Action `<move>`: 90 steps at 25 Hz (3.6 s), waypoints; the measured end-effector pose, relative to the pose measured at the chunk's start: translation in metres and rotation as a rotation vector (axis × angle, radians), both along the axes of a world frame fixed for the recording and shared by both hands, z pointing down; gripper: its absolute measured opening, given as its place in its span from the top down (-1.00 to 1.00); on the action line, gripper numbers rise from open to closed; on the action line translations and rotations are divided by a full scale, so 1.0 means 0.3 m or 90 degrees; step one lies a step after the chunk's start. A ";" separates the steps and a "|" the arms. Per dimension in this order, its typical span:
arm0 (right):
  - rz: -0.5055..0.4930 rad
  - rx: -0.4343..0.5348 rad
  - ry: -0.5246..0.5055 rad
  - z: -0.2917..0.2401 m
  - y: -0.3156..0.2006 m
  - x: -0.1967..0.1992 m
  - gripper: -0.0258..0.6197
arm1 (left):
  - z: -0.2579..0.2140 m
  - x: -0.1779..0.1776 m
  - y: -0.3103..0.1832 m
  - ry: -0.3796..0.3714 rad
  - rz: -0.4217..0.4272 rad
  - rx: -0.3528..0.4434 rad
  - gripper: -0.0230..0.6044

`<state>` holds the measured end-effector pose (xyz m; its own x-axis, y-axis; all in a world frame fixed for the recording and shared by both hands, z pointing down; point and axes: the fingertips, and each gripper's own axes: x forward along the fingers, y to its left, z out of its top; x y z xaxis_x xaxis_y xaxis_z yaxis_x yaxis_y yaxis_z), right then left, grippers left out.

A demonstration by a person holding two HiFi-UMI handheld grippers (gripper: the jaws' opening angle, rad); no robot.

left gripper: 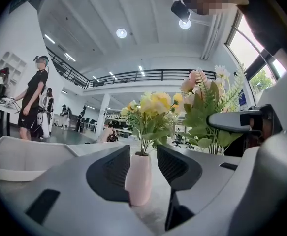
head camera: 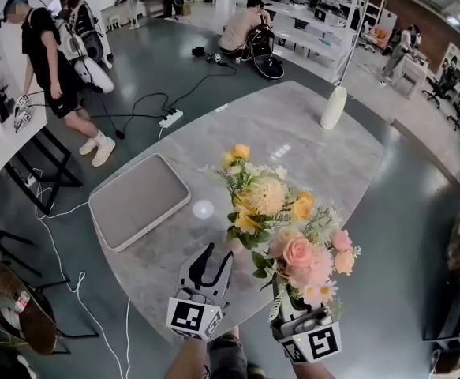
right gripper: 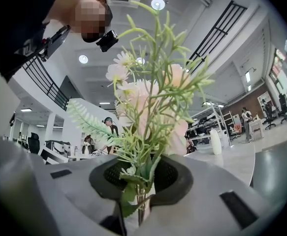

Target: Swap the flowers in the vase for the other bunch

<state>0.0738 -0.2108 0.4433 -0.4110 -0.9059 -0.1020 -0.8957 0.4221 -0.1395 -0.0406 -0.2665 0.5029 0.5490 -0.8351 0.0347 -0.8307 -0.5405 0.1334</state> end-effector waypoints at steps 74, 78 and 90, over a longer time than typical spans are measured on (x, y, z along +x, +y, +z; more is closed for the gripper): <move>-0.007 0.062 0.009 -0.201 -0.042 -0.030 0.63 | -0.247 0.034 -0.177 0.073 0.091 0.021 0.60; -0.009 0.068 0.003 -0.237 -0.036 -0.018 0.63 | -0.279 0.036 -0.161 0.074 0.090 0.014 0.61; -0.023 0.111 -0.039 -0.356 -0.031 -0.010 0.63 | -0.354 -0.002 -0.151 0.111 0.068 -0.008 0.63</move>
